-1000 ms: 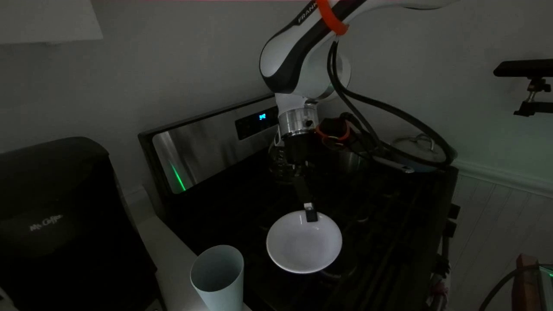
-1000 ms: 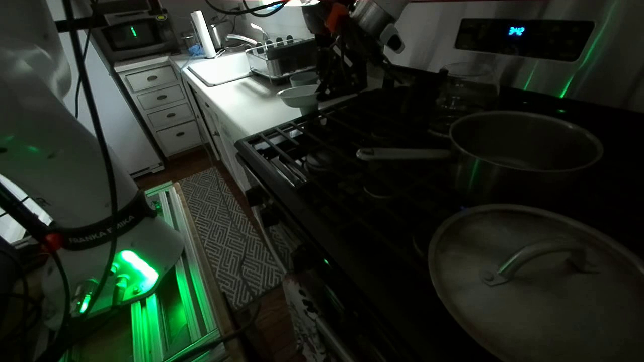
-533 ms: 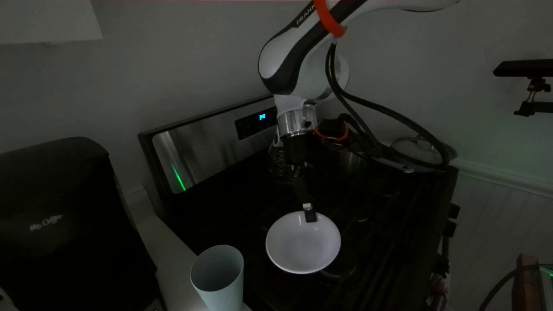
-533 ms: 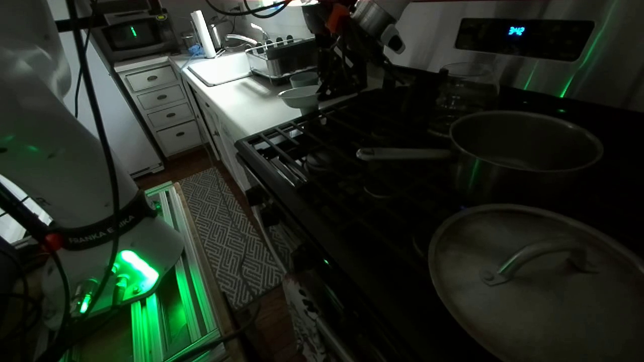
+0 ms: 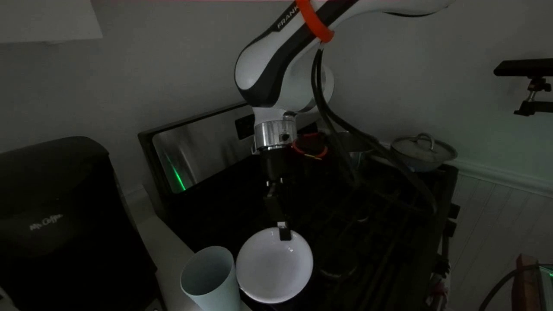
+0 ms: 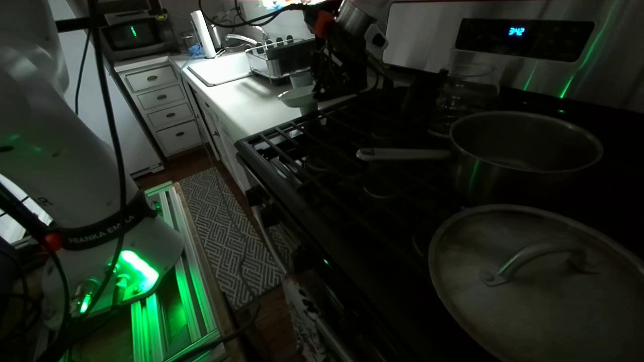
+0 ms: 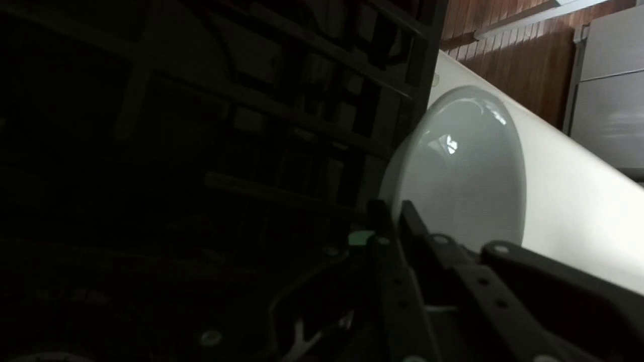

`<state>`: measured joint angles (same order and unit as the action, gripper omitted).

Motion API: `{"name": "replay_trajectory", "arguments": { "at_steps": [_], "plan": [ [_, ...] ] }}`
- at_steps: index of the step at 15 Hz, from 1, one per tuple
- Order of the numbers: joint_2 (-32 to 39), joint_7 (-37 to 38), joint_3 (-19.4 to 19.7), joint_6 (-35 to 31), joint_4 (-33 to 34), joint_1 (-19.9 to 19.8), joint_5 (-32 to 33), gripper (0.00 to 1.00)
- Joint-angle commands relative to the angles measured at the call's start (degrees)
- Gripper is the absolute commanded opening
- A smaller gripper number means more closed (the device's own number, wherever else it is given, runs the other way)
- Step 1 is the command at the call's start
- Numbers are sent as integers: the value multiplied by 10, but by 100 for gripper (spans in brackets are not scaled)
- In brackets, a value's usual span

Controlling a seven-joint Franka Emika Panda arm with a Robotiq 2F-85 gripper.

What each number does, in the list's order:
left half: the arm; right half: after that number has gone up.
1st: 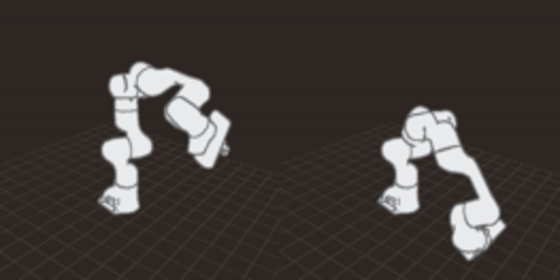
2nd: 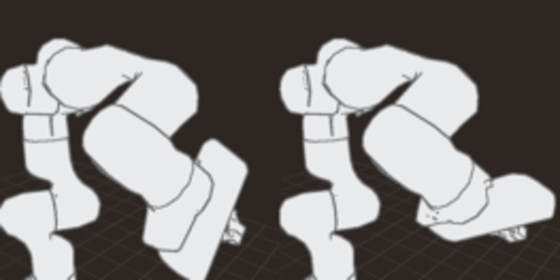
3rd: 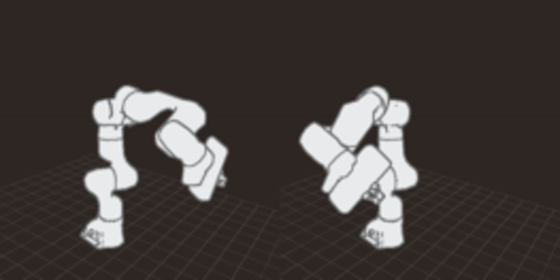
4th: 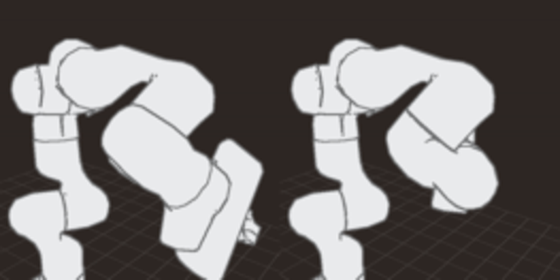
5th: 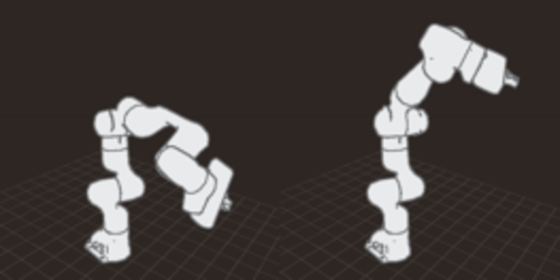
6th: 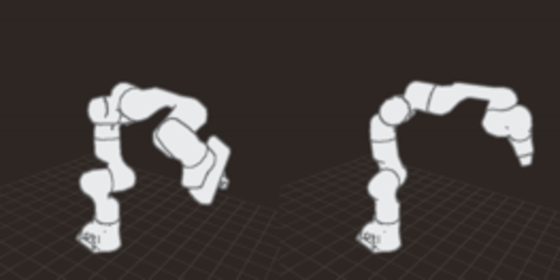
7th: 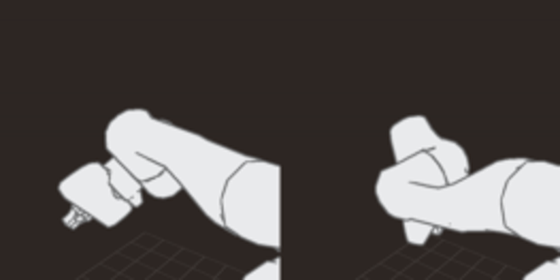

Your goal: Remove the white plate from the stove and put it on the counter

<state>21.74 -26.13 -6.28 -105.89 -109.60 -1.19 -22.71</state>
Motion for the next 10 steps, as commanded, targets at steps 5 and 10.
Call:
{"name": "replay_trajectory", "arguments": {
  "at_steps": [5, 10],
  "plan": [
    [22, 2, -29, 5, 16, 20, -3, 2],
    [37, 5, -35, 41, 24, 26, 12, 2]
  ]
}}
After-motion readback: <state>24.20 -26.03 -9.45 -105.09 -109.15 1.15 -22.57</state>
